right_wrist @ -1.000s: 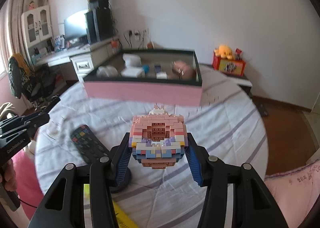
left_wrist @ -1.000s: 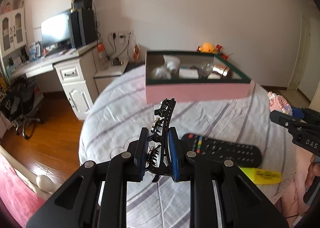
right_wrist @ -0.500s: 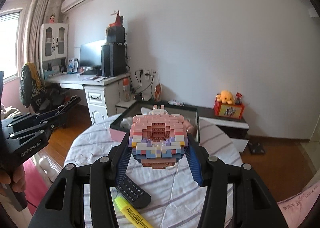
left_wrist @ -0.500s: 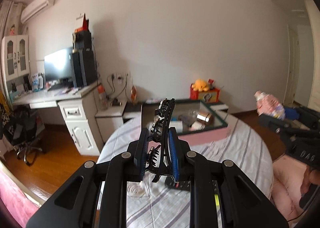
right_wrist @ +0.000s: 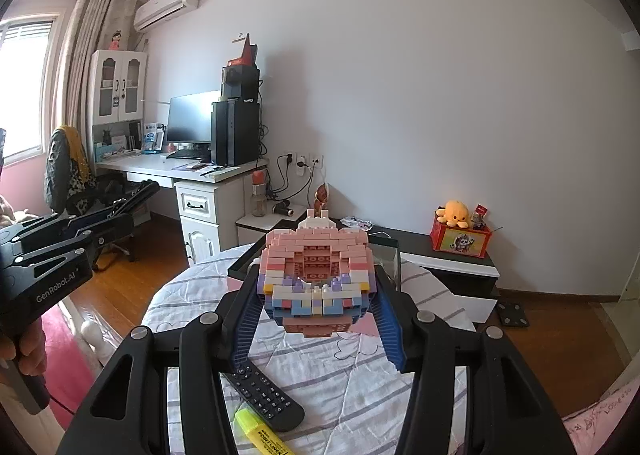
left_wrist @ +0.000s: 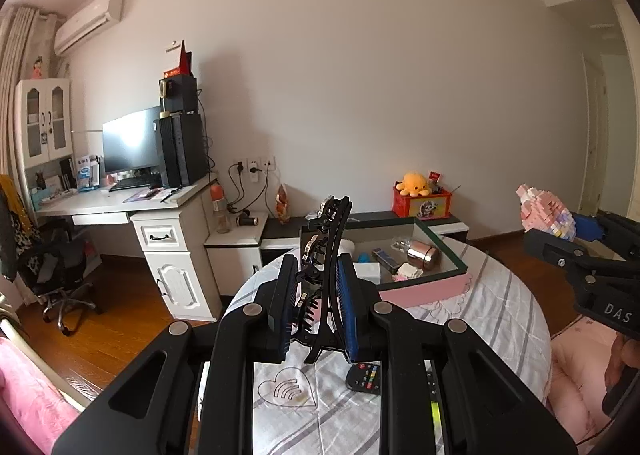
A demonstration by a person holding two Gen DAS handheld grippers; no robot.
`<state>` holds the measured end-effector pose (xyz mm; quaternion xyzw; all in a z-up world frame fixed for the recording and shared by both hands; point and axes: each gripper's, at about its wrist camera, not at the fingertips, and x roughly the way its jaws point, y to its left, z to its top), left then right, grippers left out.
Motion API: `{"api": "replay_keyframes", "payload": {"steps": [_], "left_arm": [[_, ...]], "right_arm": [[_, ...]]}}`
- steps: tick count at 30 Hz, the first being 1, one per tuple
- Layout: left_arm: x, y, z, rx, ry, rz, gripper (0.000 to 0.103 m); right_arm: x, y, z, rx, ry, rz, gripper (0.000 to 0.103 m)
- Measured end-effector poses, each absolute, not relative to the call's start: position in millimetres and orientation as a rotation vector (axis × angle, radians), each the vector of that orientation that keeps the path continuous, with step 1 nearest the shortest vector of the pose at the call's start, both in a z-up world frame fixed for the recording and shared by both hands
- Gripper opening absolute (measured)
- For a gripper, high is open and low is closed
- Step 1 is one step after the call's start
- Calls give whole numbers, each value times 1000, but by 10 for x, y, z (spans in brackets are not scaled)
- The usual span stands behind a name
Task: Organize rigid objects
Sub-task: 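Lift the hair clip and lego ring toward the pink box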
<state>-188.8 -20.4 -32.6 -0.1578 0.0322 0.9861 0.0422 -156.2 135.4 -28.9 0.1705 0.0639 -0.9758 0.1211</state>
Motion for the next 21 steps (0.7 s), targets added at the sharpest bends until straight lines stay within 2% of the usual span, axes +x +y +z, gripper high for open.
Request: {"api": "replay_keyframes", "payload": {"steps": [14, 21], "left_arm": [[-2246, -157, -262, -452, 133, 3015, 20], [-2692, -38, -236, -469, 176, 2987, 20]], "right_arm": [[-1873, 1313, -296, 480, 222, -2832, 53], [-2164, 1371, -313, 499, 239, -2823, 53]]}}
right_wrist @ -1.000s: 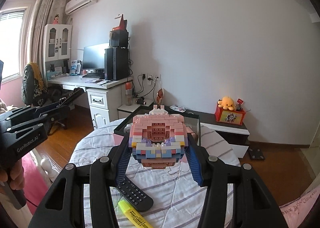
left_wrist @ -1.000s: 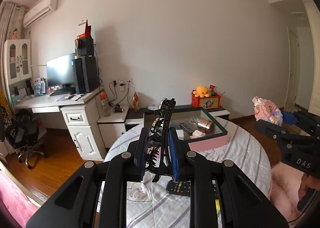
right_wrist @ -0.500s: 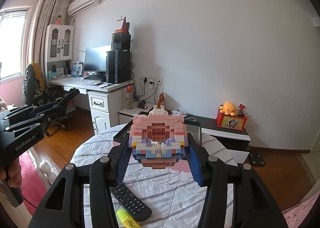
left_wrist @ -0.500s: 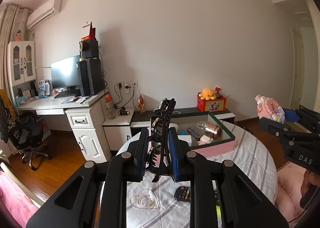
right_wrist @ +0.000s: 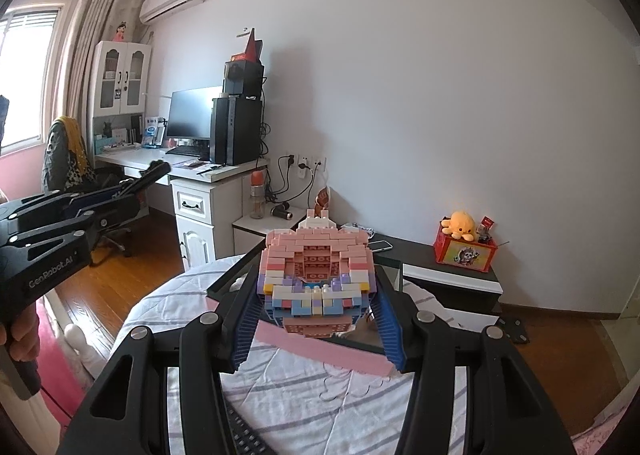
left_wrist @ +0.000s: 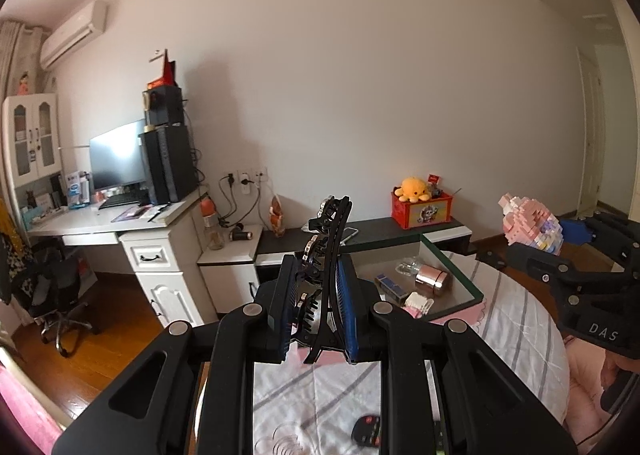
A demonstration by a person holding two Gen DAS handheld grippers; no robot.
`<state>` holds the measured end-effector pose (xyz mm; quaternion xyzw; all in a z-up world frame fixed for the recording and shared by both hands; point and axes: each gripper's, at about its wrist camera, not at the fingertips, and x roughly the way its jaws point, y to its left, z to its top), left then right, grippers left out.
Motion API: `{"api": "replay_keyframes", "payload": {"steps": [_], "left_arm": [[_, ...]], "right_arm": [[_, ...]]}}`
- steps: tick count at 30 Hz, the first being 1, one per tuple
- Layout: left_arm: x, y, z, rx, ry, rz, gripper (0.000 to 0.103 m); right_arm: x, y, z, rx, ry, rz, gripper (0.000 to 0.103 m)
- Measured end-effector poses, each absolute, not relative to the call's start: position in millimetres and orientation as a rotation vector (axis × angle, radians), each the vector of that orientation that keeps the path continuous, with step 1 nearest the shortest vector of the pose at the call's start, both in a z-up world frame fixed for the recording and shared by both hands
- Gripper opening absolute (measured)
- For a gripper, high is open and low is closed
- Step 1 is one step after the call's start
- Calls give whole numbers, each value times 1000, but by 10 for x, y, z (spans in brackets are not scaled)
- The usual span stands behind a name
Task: Organize rigid objects
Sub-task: 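Lift the hair clip and lego ring toward the pink box, then lower both items into the pink box and open both tools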
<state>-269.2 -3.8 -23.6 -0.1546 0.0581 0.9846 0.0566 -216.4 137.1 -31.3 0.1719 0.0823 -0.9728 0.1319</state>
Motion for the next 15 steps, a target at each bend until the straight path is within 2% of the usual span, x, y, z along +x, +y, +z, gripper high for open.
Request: {"api": "replay_keyframes", "payload": {"steps": [15], "left_arm": [[-4256, 355, -663, -781, 291, 2831, 20]], "right_arm": [[-3398, 1440, -658, 740, 264, -2741, 53]]}}
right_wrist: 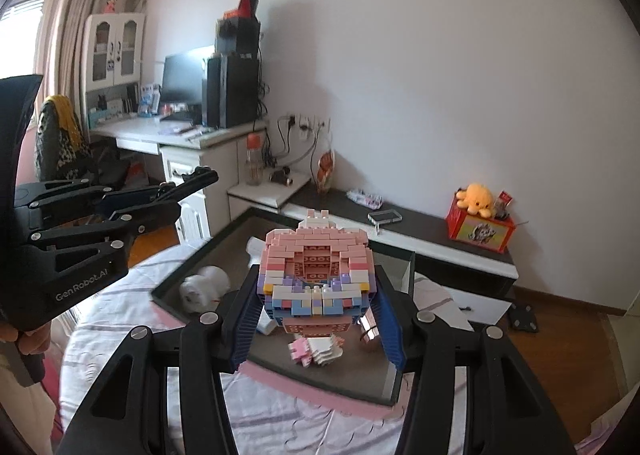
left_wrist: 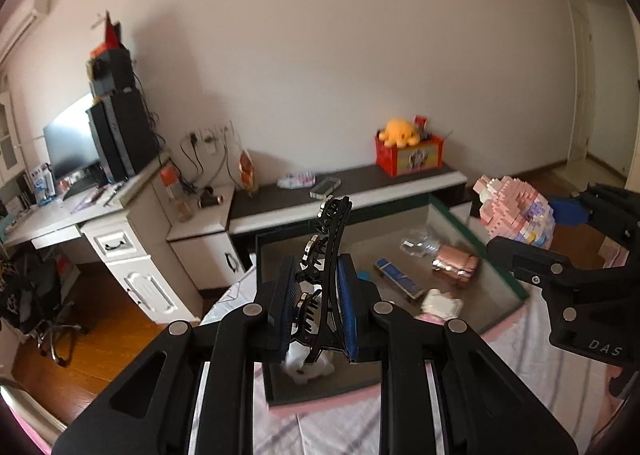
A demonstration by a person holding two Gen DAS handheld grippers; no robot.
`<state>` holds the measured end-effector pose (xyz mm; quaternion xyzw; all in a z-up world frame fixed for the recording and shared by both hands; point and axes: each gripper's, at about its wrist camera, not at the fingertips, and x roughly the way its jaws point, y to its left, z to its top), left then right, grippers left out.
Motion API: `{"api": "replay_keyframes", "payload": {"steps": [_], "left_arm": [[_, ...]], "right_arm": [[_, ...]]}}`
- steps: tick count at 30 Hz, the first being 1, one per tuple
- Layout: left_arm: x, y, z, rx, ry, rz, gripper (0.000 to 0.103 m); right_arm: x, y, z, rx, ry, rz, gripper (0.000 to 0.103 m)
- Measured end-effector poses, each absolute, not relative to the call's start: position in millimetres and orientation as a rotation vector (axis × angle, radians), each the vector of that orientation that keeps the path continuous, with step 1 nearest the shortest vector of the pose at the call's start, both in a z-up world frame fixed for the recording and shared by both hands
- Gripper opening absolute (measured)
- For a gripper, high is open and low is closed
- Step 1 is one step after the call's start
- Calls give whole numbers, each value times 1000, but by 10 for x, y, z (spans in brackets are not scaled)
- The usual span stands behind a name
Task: Organize rigid objects
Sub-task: 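Lower both items into the pink box and open both tools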
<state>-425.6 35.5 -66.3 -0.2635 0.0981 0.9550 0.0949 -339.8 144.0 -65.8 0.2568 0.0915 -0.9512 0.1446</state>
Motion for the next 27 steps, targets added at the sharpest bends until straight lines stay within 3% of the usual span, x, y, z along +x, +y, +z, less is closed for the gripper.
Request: {"api": "replay_keyframes", "payload": {"steps": [12, 24, 27], "left_arm": [[-5407, 580, -1361, -1145, 360, 2656, 20], [-5537, 752, -1505, -1161, 431, 2630, 21], [-5522, 718, -1471, -1161, 414, 2646, 25]], "right_arm": [[-4566, 1363, -1186, 1109, 318, -2602, 53], [-4854, 1412, -1414, 1250, 312, -2558, 54], [-4818, 1436, -1341, 1210, 296, -2589, 60]]}}
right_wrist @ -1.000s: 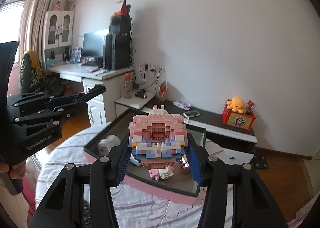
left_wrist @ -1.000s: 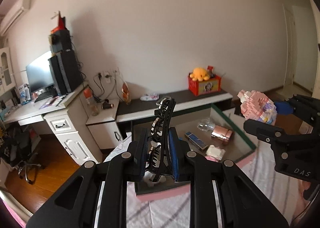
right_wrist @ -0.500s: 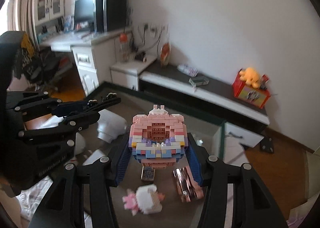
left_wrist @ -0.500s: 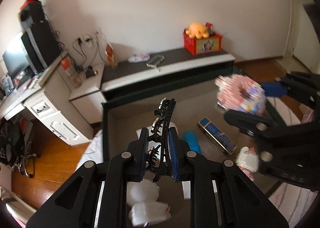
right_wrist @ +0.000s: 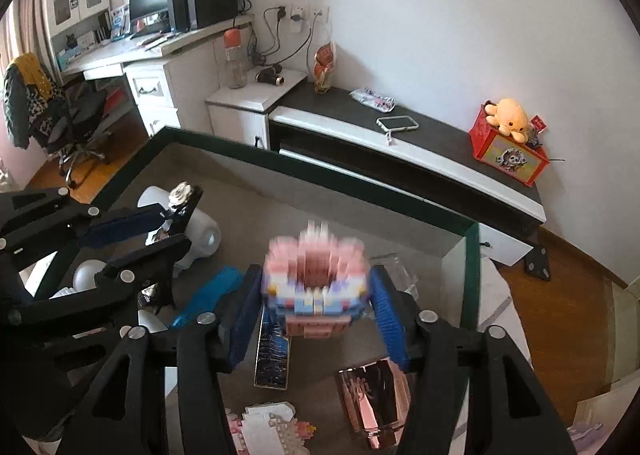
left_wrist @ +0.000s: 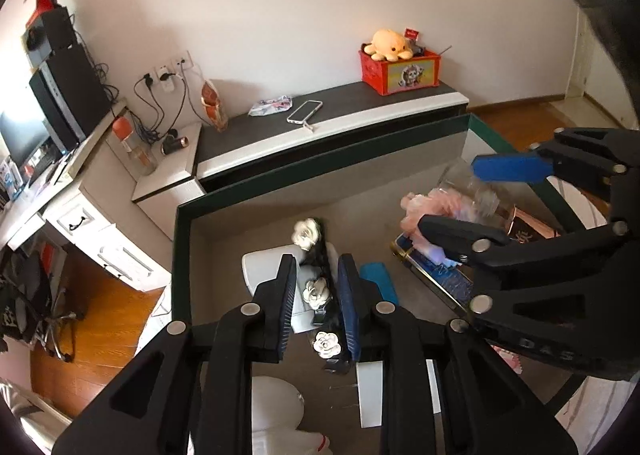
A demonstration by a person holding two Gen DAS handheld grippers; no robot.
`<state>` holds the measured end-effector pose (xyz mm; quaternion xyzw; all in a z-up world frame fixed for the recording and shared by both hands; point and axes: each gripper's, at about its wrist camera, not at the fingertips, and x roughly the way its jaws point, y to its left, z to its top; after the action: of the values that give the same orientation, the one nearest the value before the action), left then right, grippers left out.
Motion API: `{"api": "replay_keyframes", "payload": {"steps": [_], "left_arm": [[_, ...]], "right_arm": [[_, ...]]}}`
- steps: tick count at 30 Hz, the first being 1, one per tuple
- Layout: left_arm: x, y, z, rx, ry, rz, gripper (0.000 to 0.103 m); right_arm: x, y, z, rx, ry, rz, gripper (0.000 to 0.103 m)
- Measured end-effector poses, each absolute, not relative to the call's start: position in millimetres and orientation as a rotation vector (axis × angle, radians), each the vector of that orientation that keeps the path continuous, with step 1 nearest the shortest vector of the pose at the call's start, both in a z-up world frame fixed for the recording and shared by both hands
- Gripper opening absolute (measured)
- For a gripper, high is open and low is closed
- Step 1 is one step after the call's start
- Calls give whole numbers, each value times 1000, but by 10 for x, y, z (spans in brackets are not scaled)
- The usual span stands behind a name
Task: Organize rigid objects
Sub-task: 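Lower both items into the pink box and open both tools, then withdraw both tools from the box back toward the remote and highlighter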
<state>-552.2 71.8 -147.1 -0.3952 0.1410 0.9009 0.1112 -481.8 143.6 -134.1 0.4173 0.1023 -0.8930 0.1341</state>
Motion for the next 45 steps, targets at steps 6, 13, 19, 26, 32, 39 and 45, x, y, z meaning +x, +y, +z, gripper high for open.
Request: {"api": "replay_keyframes", "payload": {"steps": [6, 13, 19, 26, 32, 39, 45], "left_arm": [[-5342, 620, -1299, -1108, 400, 2697, 53], [-4896, 525, -1048, -1008, 399, 2737, 88], [-4243, 461, -740, -822, 408, 2807, 102], [-3396, 182, -381, -647, 325, 2950, 103], [-2679, 19, -238, -534, 281, 3000, 103], [-1968, -127, -214, -455, 214, 3060, 103], [-1641, -219, -267, -445, 127, 3081, 103]], "right_arm": [[-4666, 1462, -1153, 1145, 286, -2635, 67], [-4315, 1461, -904, 1054, 253, -2655, 73], [-3806, 1372, -647, 923, 266, -2674, 79], [-2972, 1269, -264, 699, 254, -2698, 80], [-2266, 1245, -104, 531, 195, -2715, 81], [-1566, 1203, -85, 379, 153, -2773, 84], [-1219, 1223, -187, 286, 76, -2837, 103]]}}
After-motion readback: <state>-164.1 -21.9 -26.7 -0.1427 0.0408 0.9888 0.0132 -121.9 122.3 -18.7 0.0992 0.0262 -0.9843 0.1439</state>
